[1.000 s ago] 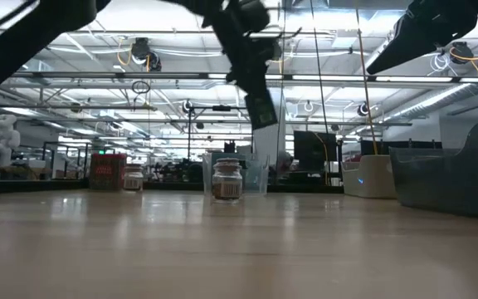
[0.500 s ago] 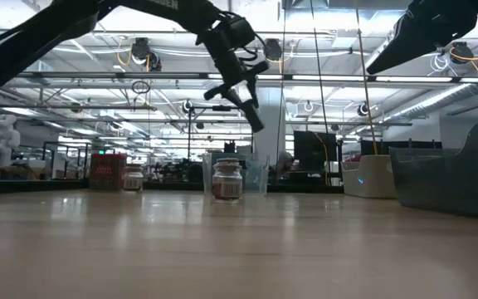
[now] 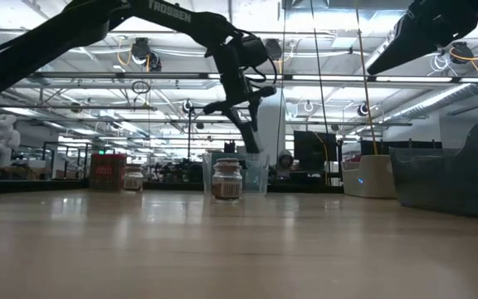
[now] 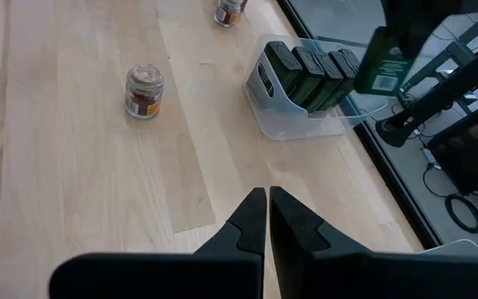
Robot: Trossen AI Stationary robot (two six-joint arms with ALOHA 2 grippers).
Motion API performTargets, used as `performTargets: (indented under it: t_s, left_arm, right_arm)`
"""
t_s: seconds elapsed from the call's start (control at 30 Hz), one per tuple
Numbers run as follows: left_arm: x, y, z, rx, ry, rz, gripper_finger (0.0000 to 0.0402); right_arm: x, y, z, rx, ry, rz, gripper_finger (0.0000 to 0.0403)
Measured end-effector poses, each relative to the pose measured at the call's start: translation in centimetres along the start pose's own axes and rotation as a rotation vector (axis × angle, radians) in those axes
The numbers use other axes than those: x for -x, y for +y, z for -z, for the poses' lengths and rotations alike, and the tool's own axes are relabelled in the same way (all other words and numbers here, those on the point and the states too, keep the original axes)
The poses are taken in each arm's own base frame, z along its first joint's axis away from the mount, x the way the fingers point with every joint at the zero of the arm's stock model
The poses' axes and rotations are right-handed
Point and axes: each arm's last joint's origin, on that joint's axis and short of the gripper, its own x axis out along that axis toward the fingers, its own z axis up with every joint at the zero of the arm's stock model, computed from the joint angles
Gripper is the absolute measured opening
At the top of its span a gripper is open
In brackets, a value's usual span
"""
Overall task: Sort spices by type
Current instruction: Put the black seasoning can into the transparent bin
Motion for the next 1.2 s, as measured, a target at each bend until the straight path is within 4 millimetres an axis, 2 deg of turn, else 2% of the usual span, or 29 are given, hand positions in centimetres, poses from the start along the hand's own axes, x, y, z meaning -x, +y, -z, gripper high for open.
performTargets:
  t_s: [0.1,0.33,0.57,0.9,1.2]
  left_arm:
    - [0.0,0.3,0.2,-0.003,0.003,-0.049,0.0149]
    - [-0.4,-0.4,0.5,0.045,0.006,-0.014,0.0158]
    - [-0.9,-0.2,0.7,0.065,0.021,-0.04,0.0159]
    - [-2.4,0.2,2.1,0.123,0.07,-0.088,0.0159]
    - [-2.5,0.2,2.0,0.126,0.05,-0.091,0.016]
  right_arm:
    - [0.0,0.0,0.0,0.002,0.002,0.001,0.0]
    - [0.0,0.0,0.0,0.003,0.003,0.0,0.0]
    - [0.0,0.0,0.0,-0.004,0.004,0.0,0.0]
    - [0.0,0.0,0.0,-0.003,0.005,-0.001,0.0]
    - [0.0,0.0,0.1,-0.003,0.005,0.0,0.0]
